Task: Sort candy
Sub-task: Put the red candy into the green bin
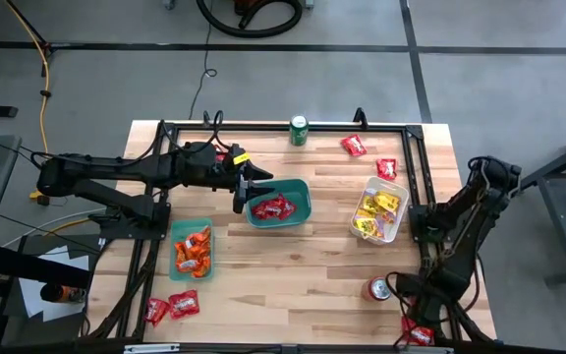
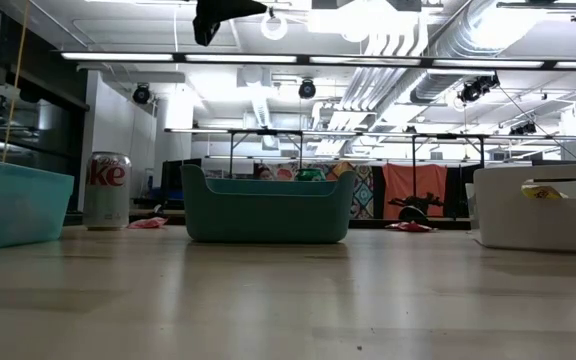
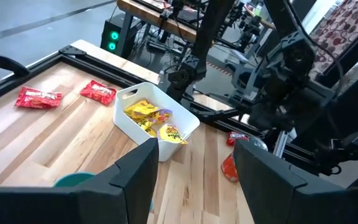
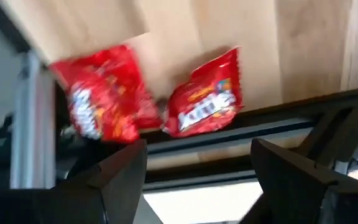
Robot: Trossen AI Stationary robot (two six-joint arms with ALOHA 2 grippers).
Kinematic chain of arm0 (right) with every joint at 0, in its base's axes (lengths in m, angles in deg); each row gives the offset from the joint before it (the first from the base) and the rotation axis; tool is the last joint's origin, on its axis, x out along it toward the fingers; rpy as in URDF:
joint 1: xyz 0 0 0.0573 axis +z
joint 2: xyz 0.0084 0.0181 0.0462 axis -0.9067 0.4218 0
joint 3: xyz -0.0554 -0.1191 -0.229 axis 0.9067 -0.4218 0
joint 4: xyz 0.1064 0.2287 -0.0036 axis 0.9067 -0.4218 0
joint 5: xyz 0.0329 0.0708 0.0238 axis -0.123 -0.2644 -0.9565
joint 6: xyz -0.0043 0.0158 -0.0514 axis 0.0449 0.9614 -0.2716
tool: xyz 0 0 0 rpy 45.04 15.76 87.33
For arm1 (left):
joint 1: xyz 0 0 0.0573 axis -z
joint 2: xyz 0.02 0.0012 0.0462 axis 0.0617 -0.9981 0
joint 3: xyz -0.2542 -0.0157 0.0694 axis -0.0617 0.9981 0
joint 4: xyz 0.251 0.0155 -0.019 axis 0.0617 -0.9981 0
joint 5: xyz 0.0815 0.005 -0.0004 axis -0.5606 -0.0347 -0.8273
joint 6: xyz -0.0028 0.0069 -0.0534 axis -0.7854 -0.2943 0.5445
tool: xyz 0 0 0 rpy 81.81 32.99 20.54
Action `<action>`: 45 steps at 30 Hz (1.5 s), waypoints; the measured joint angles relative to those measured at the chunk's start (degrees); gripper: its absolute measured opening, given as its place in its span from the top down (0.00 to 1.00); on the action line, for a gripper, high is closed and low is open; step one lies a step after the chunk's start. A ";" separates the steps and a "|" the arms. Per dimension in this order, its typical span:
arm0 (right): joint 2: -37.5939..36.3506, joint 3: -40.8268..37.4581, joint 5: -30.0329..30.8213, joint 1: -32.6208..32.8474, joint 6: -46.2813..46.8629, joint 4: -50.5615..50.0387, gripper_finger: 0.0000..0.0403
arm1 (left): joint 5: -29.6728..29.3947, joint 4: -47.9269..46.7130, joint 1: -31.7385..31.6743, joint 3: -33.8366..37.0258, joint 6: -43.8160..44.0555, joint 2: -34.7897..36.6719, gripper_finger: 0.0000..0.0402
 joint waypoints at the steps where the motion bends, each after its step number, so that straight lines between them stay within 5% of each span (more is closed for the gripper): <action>1: -0.19 -1.10 0.01 0.00 1.48 0.93 0.30 | 0.00 0.00 0.00 0.00 0.02 0.00 0.51; 16: -1.73 -14.64 -2.73 -2.71 2.81 15.10 0.30 | -1.25 0.02 0.00 0.00 1.63 0.00 0.51; 28: -1.66 -15.66 -2.33 -2.71 2.76 16.33 0.32 | -4.19 0.02 0.00 0.00 1.39 0.00 0.51; 33: -1.63 -15.66 -2.28 -2.71 2.78 16.41 0.51 | -4.52 0.02 0.00 0.00 0.47 0.00 0.51; 39: -1.63 -15.66 -2.32 -2.71 3.57 18.84 0.95 | -4.27 0.02 -0.82 0.00 0.45 0.00 0.51; 45: -1.59 -14.20 -2.36 -2.71 5.30 20.28 0.99 | -4.25 0.02 -3.27 0.00 -1.35 1.98 0.51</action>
